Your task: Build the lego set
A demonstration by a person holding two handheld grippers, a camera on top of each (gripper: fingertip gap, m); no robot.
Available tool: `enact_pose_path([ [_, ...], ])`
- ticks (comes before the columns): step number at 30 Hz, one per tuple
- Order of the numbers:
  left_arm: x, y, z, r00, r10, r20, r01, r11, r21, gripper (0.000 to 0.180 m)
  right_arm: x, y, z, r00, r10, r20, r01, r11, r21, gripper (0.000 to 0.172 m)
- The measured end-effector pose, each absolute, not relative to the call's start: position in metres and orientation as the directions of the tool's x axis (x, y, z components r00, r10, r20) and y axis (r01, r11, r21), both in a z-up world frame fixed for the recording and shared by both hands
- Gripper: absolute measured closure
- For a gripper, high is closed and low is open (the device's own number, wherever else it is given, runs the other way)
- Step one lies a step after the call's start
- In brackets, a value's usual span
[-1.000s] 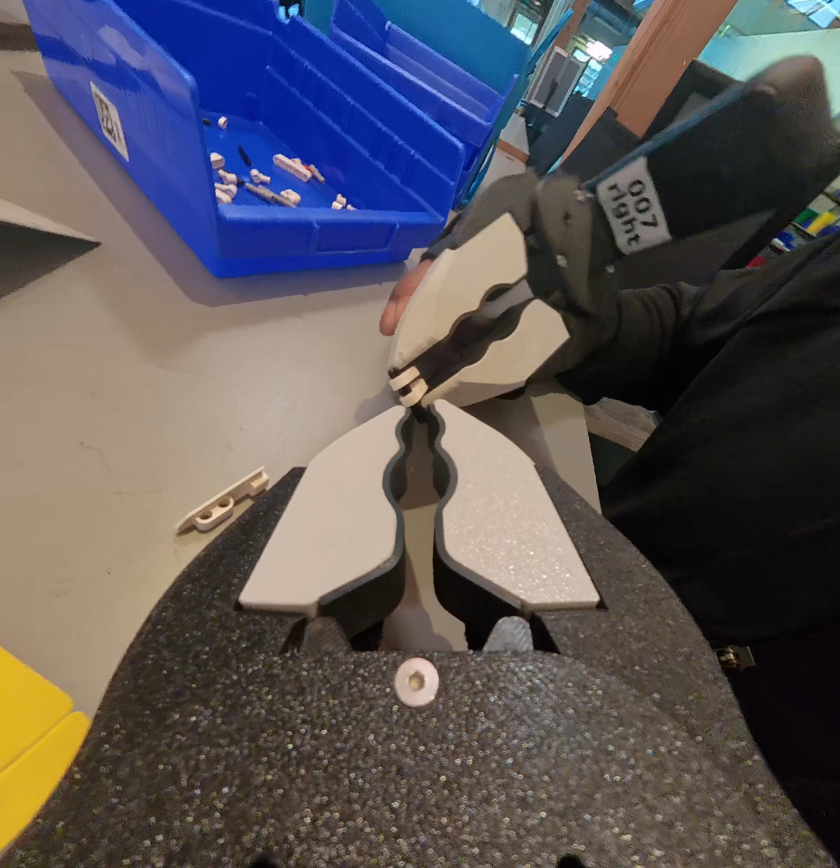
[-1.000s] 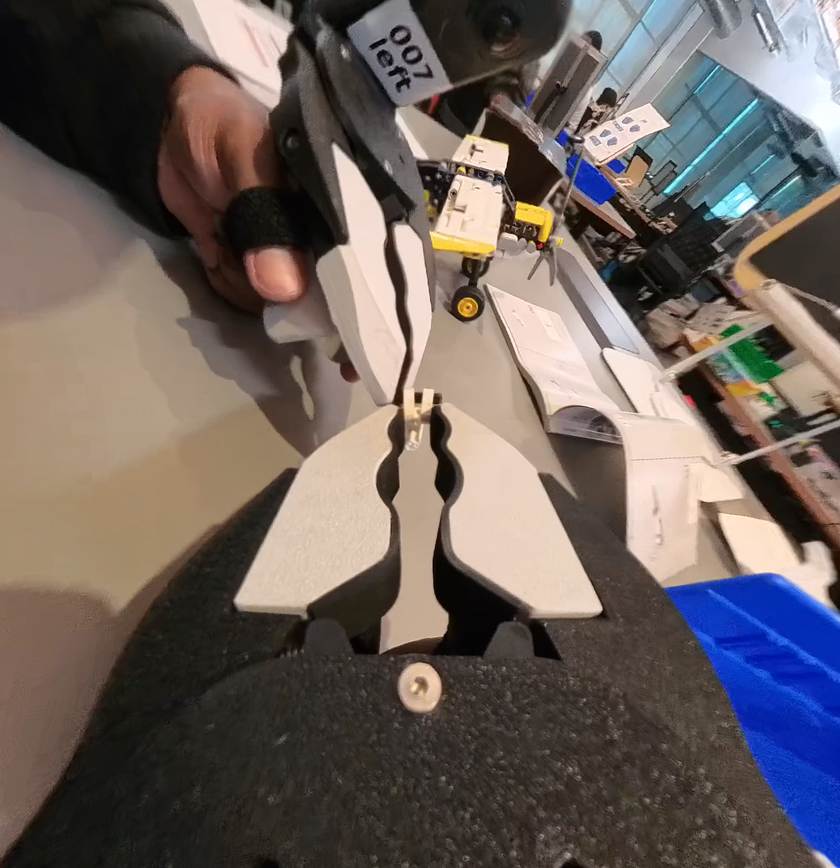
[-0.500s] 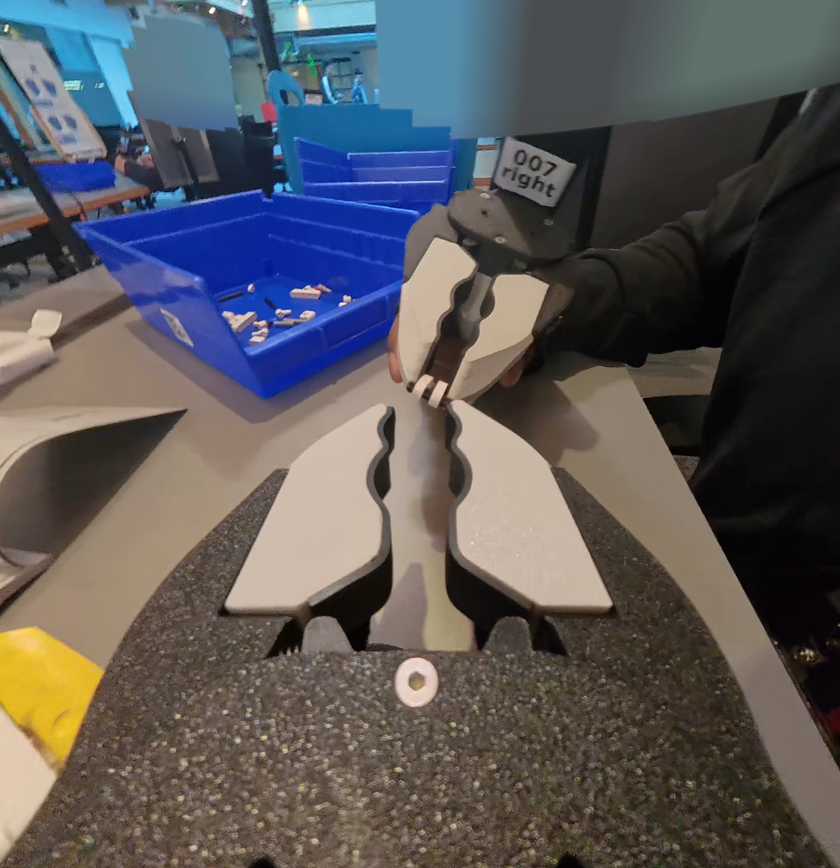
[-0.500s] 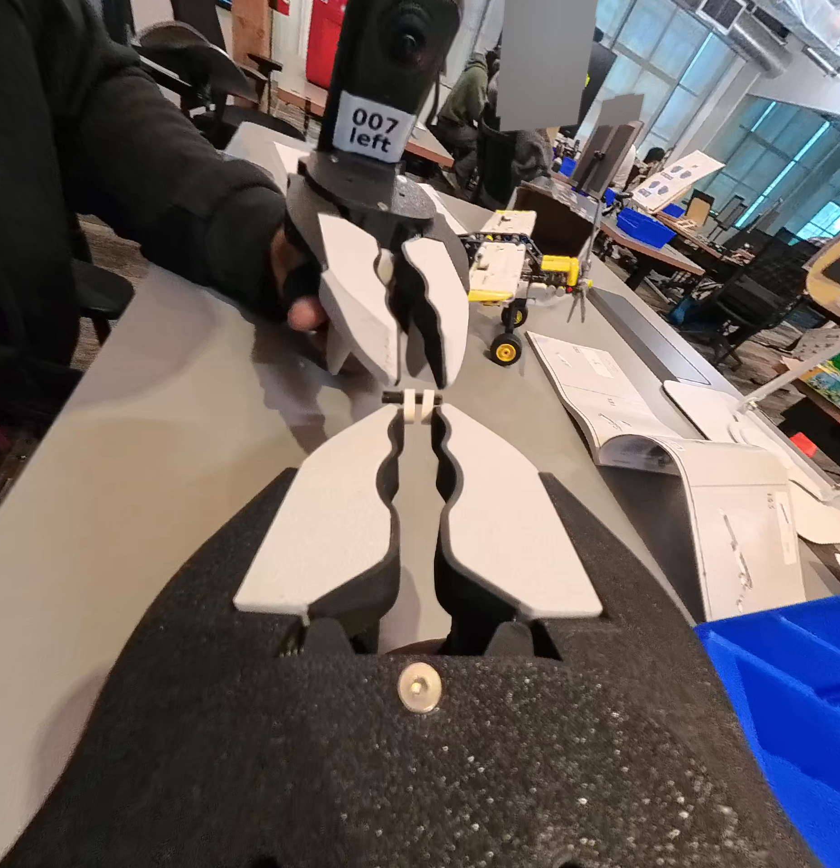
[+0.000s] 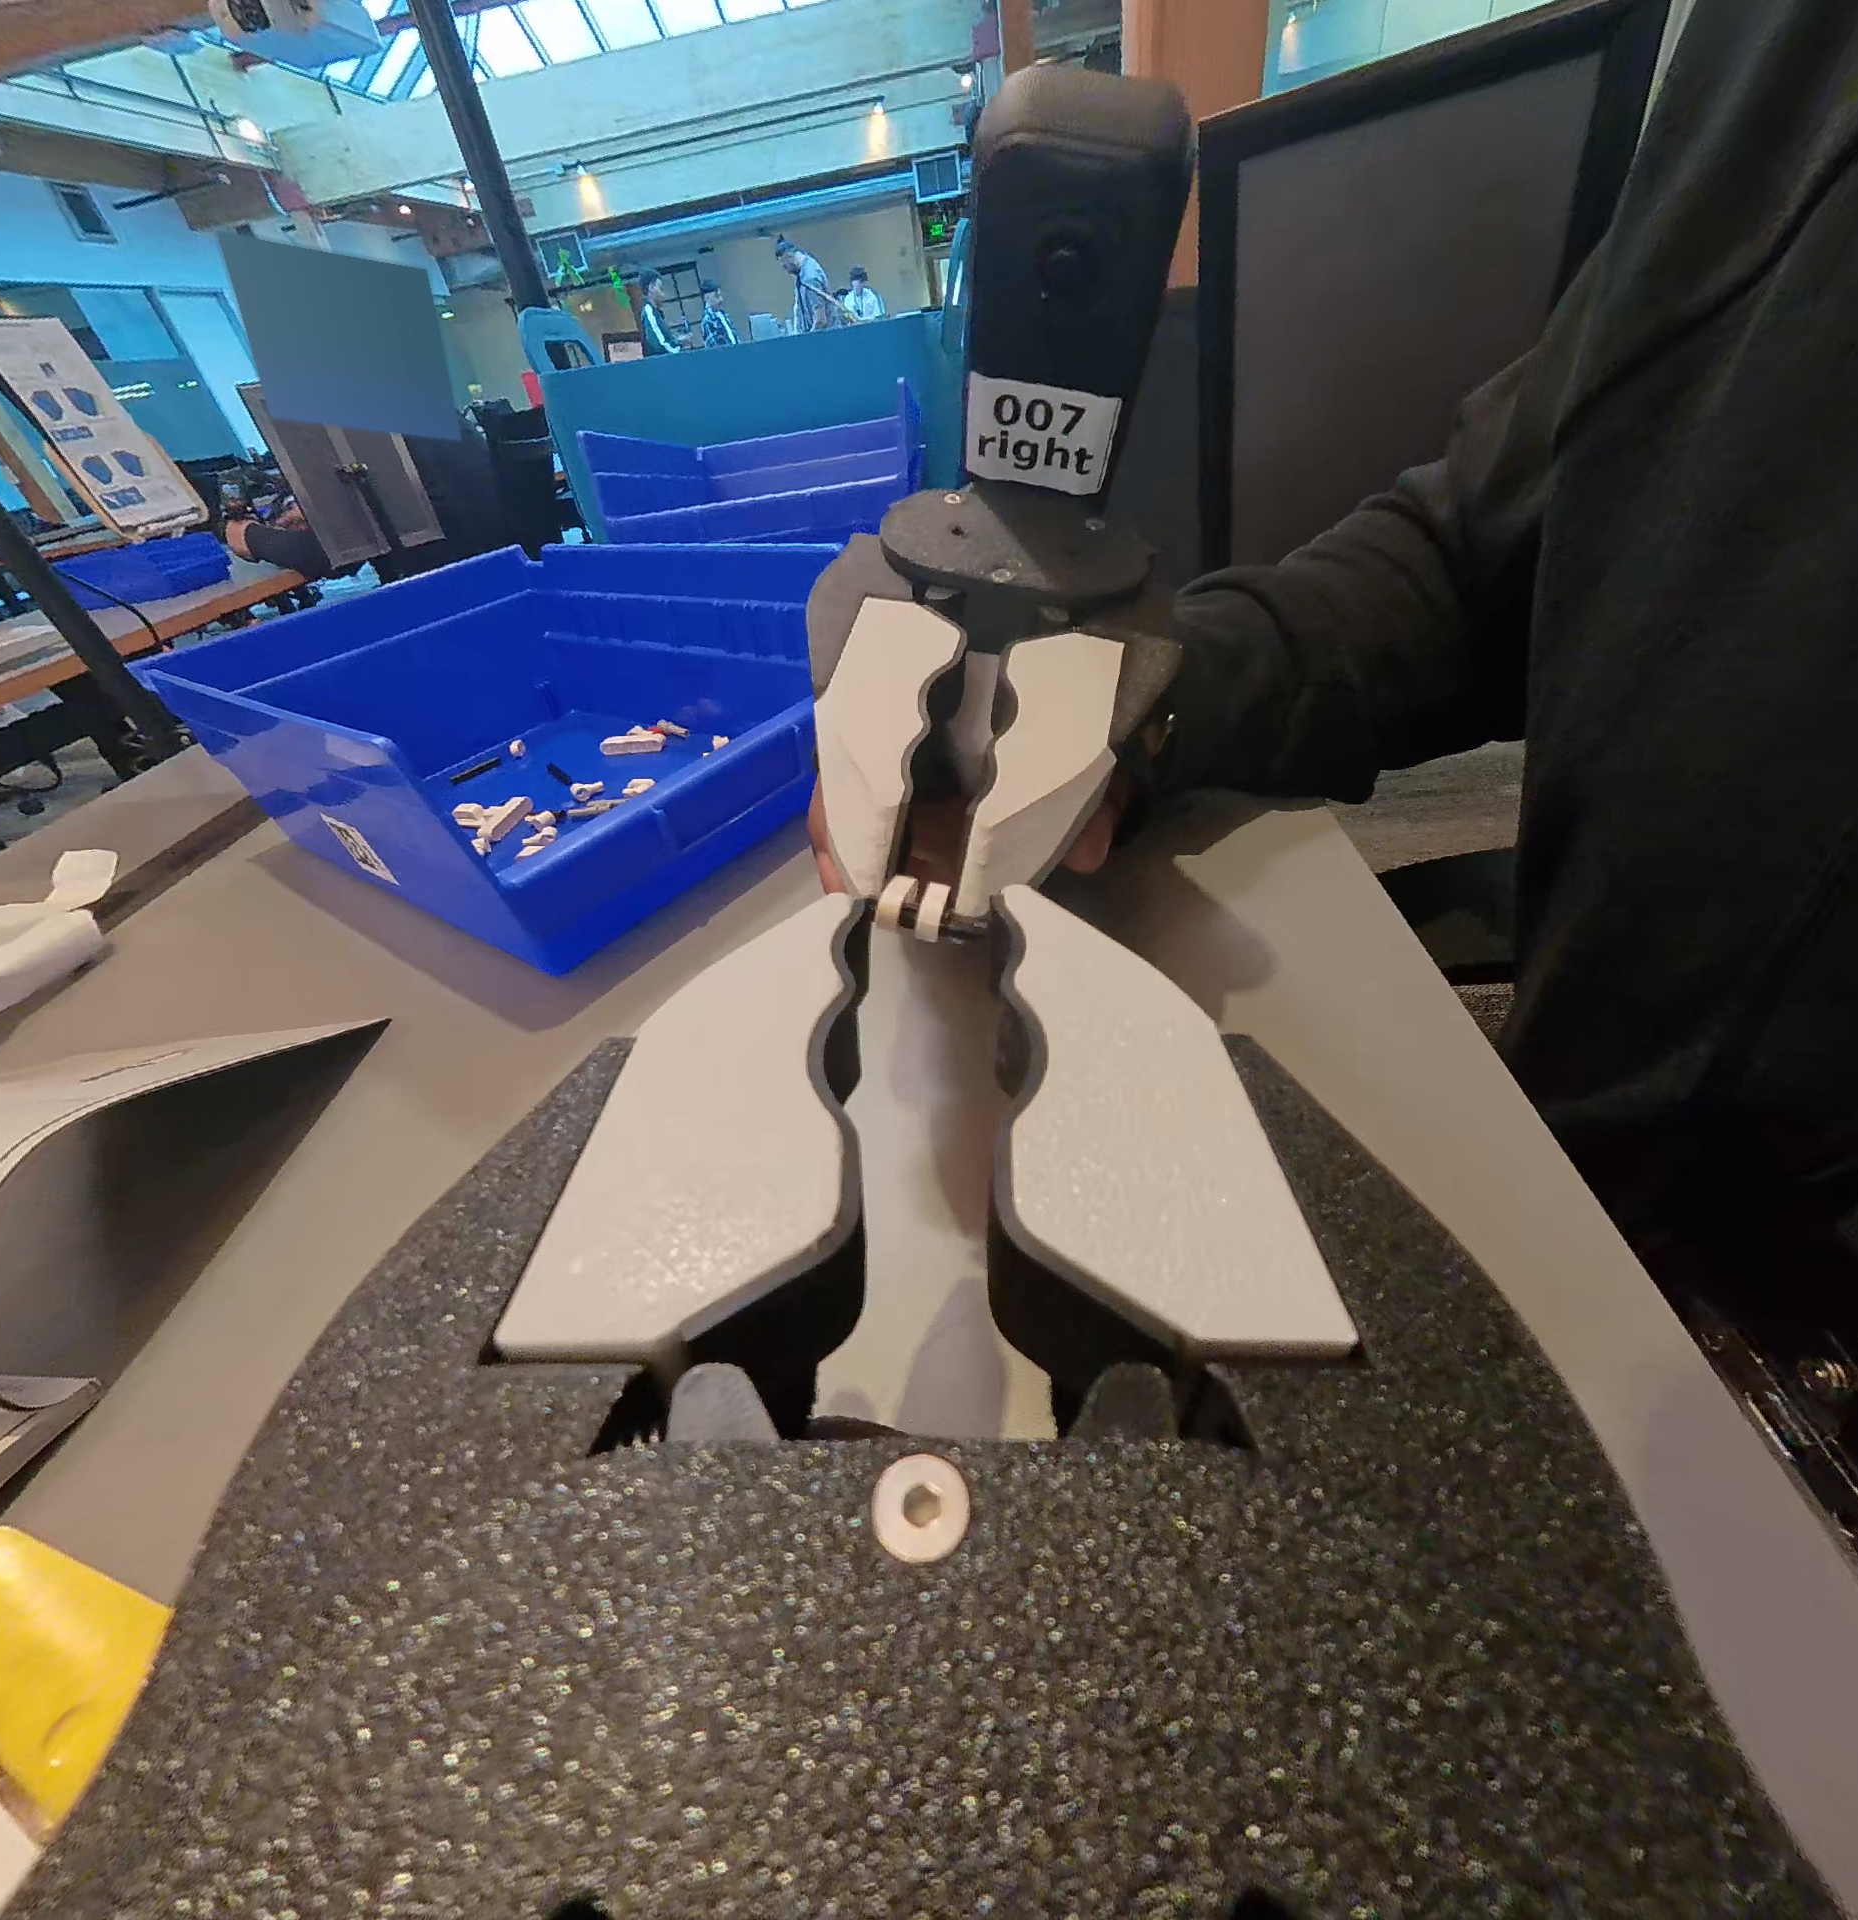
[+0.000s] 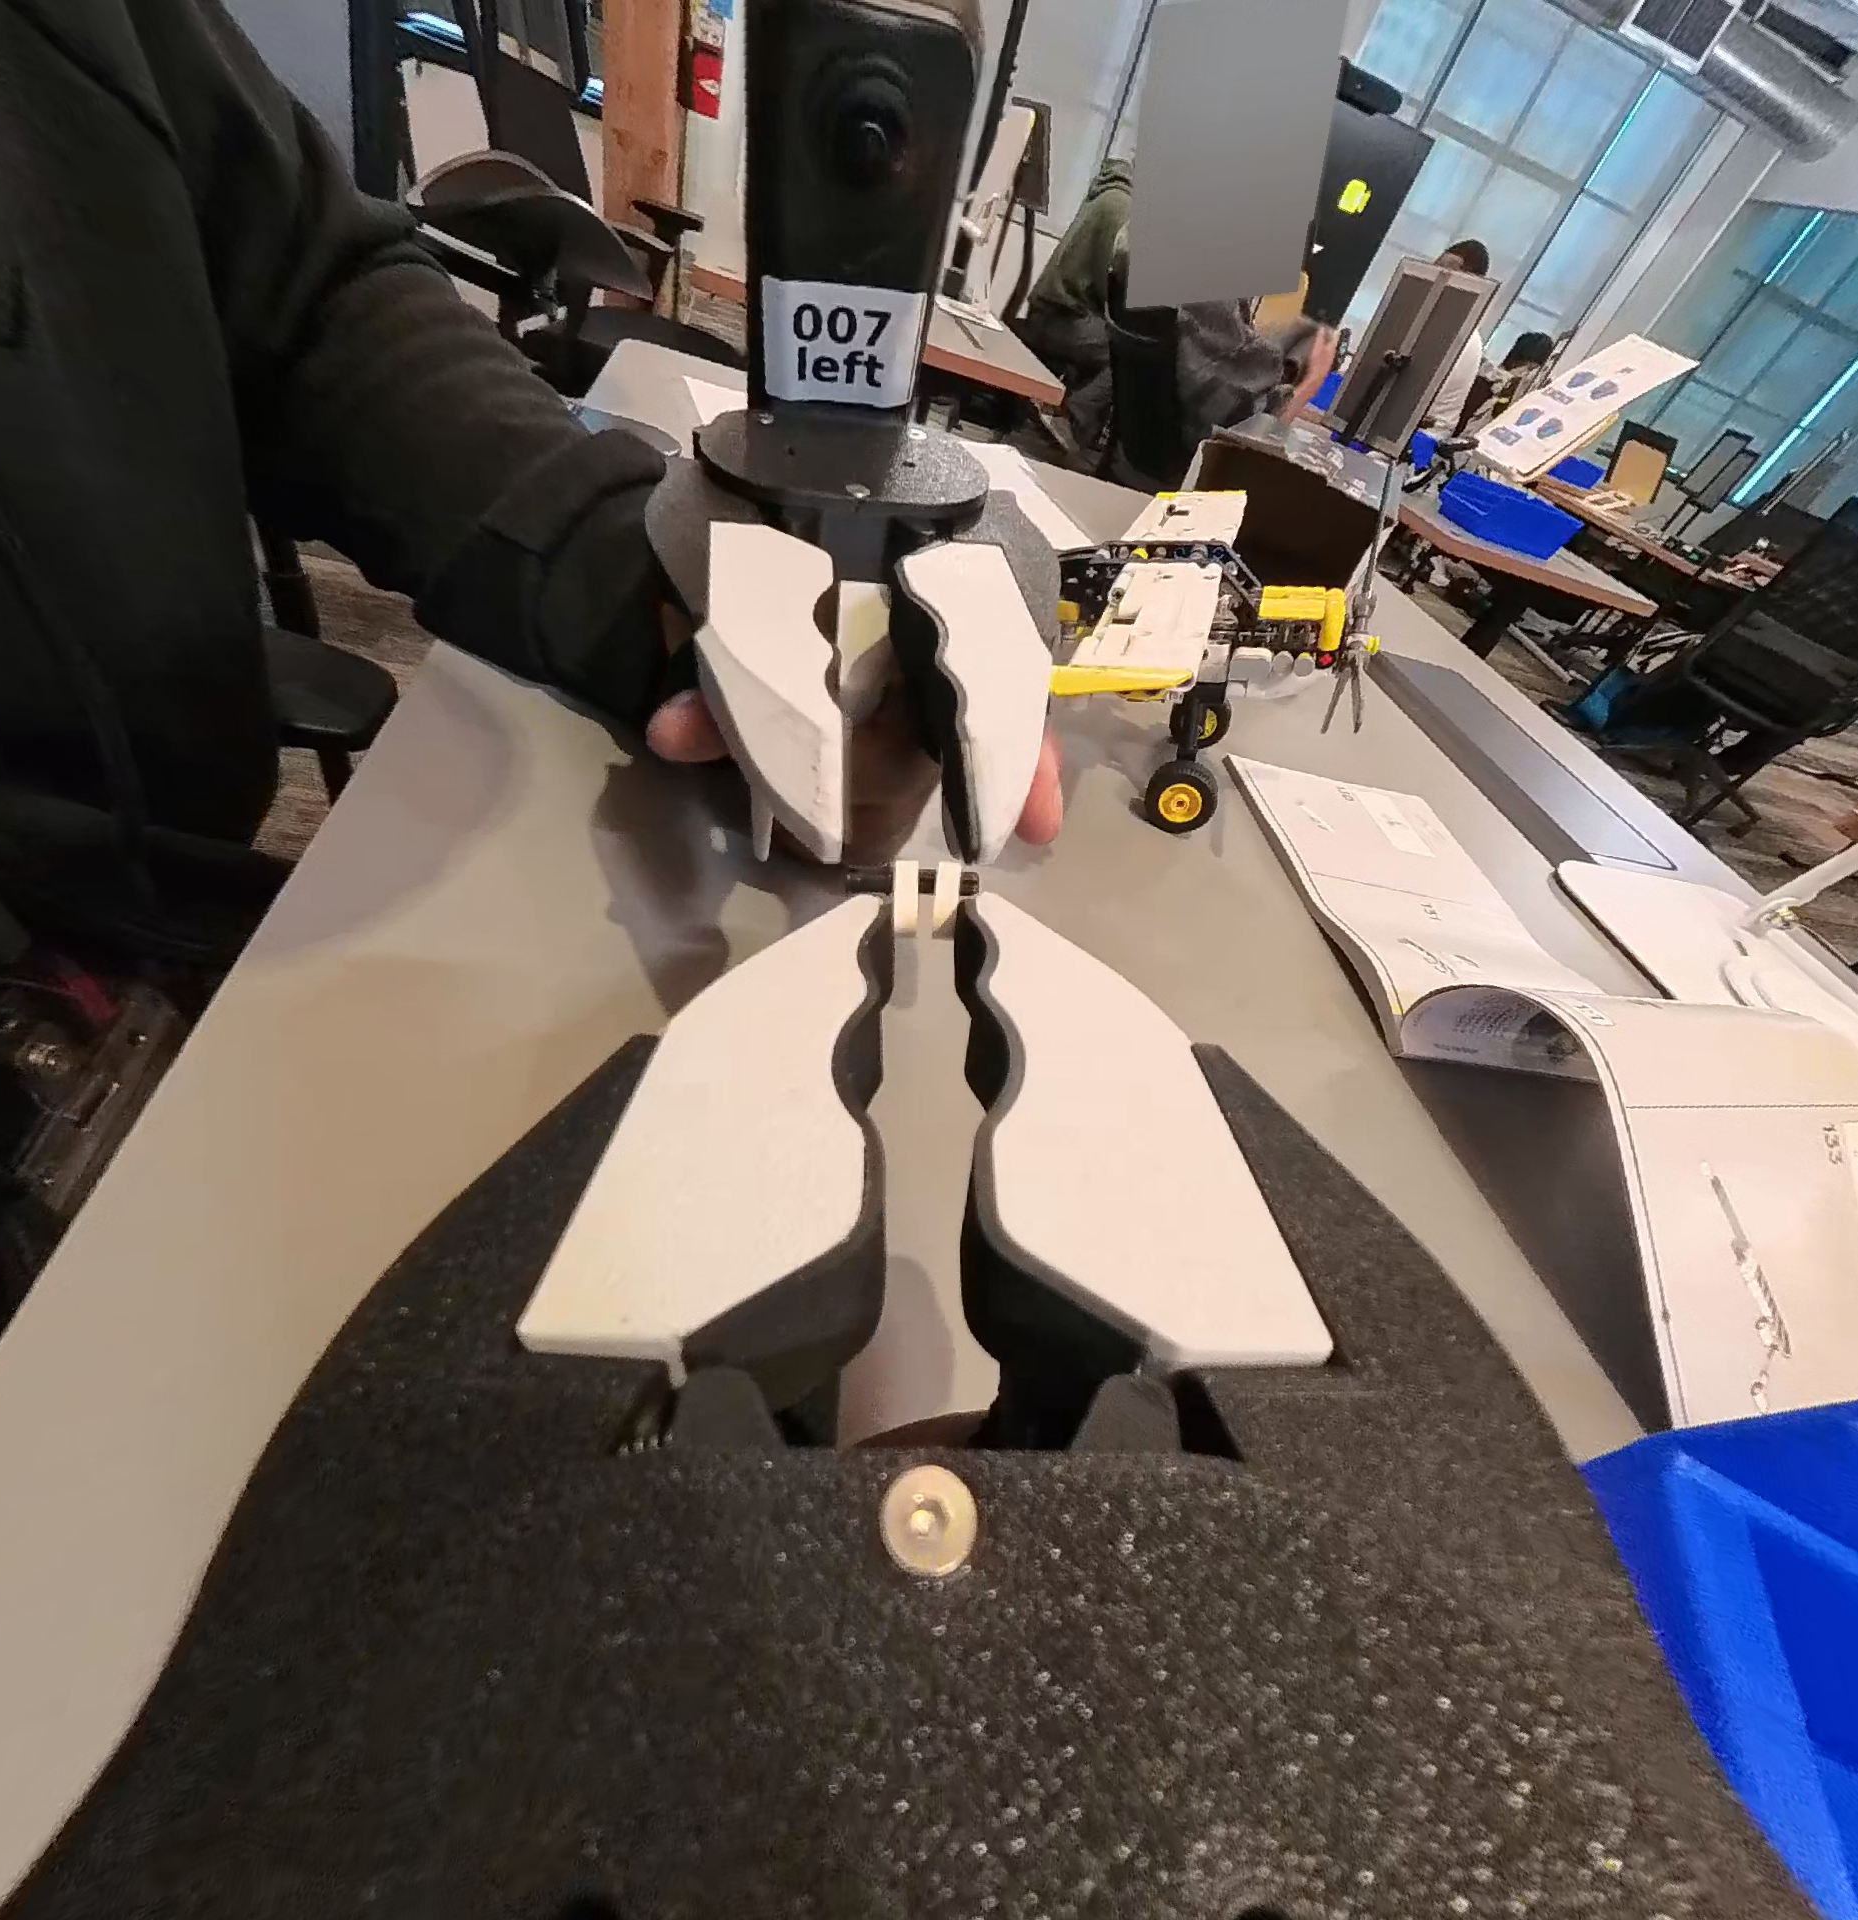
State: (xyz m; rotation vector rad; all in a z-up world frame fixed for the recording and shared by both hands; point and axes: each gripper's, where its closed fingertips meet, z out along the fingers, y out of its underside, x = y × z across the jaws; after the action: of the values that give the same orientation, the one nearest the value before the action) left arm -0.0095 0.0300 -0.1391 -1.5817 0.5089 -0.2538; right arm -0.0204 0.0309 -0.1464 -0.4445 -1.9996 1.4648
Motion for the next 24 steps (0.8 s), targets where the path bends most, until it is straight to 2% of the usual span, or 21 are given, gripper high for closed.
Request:
enact_pose_path([
  [24, -0.004, 0.0263, -0.1394, 0.851, -0.492, -0.183, -0.199, 0.021, -0.98, 0.161, -0.0155, 0.0249, -0.1433, -0.796, 0.565, 0.216, -0.069, 0.27, -0.96, 0.161],
])
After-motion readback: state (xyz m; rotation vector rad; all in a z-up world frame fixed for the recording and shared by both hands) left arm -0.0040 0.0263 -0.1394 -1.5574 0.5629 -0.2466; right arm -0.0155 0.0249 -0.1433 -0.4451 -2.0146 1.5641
